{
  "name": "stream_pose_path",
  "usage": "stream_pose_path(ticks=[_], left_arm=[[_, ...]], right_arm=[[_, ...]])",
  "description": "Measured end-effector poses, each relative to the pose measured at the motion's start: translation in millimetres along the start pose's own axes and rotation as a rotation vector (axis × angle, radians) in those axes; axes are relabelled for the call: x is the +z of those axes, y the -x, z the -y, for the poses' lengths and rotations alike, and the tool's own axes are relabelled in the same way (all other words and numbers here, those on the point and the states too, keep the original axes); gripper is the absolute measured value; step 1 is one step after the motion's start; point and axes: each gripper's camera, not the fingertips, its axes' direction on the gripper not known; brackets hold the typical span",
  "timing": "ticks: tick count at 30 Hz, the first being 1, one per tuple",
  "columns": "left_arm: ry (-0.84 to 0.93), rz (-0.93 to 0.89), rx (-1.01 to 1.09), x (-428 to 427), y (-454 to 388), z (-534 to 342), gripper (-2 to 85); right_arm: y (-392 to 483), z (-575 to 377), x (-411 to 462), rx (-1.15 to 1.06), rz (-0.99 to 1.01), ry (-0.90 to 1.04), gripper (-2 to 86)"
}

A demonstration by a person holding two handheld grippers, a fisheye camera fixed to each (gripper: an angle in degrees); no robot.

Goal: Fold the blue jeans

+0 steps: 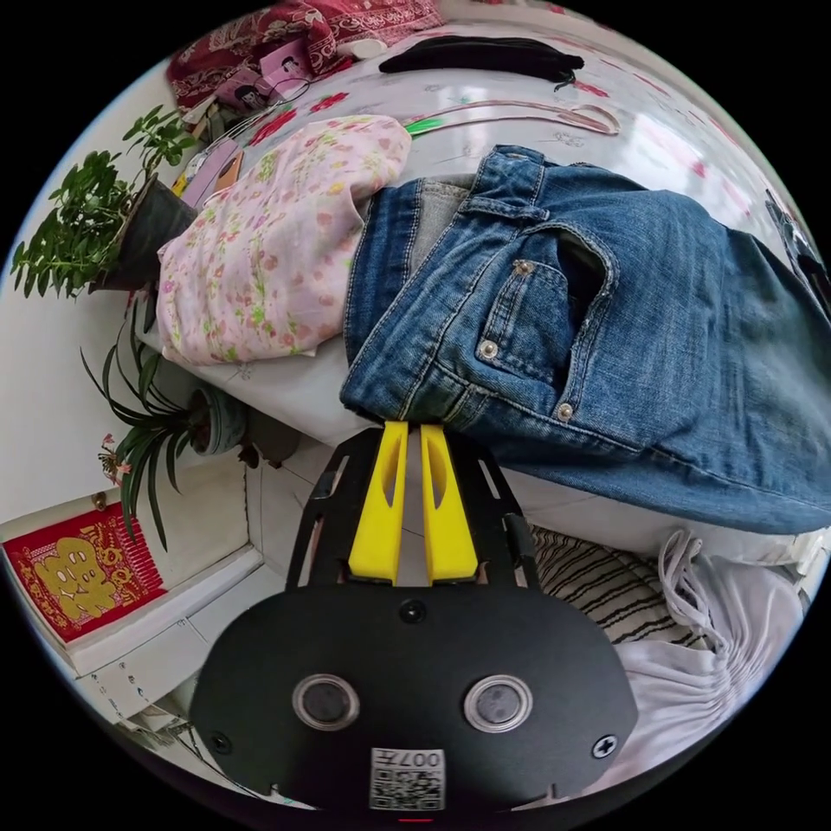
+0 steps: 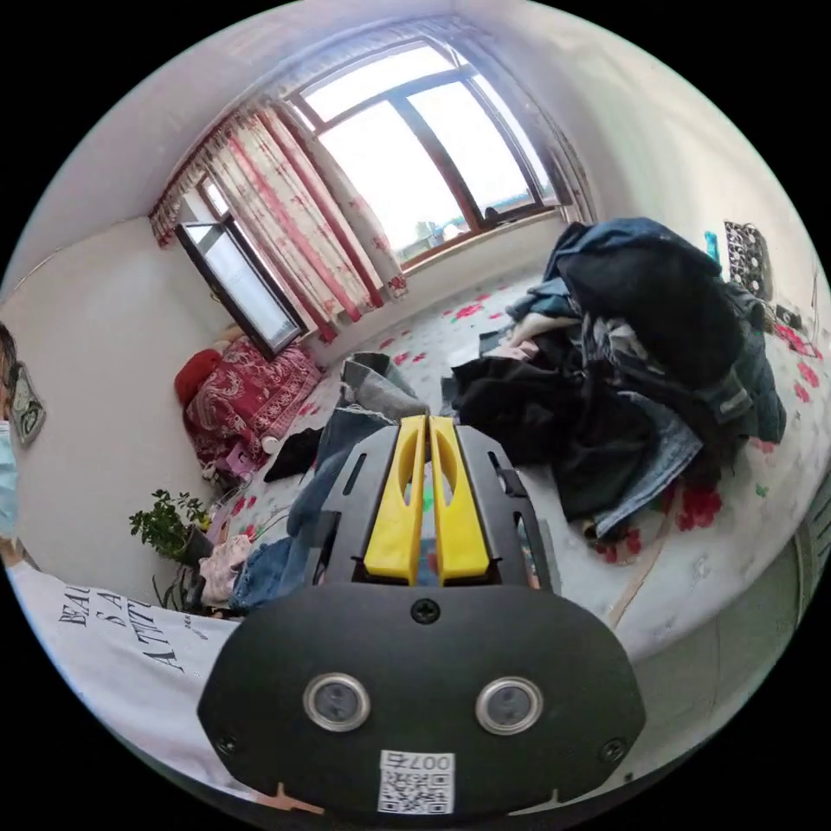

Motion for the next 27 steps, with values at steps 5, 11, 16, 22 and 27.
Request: stream_pose_path(ticks=[5,11,16,22,27], left_arm=[[0.014,-0.023,0.007,-2.3,4.8,0.3,-0.2],[0.030,0.006,0.020,-4.3,1.0,-0.7,-0.1],[-0.004,-0.018,-0.008,-7.8,9.6,-17.2,-0.1],[-0.191,-0.101,-0.145,-57.4,47.1,-78.3,-0.5],[-0.362,-0.106,-0.154,-109.7,46.8,-89.7,-0.9]], right_arm=[[-117.4,-75.8,78.0,0.317,-0.189,0.305,-0.3],[-103.4,-51.5,59.8,0.196,-0.237,0.267,-0.1],[-100.5,-42.1,51.8,0.193,-0.416,0.265,0.9],[-12.4,-14.6,102.8,-0.209,-0.303,0.299,2.4],[52.8,-0.9,220.6,-0.430,-0.201,0.493,2.7]])
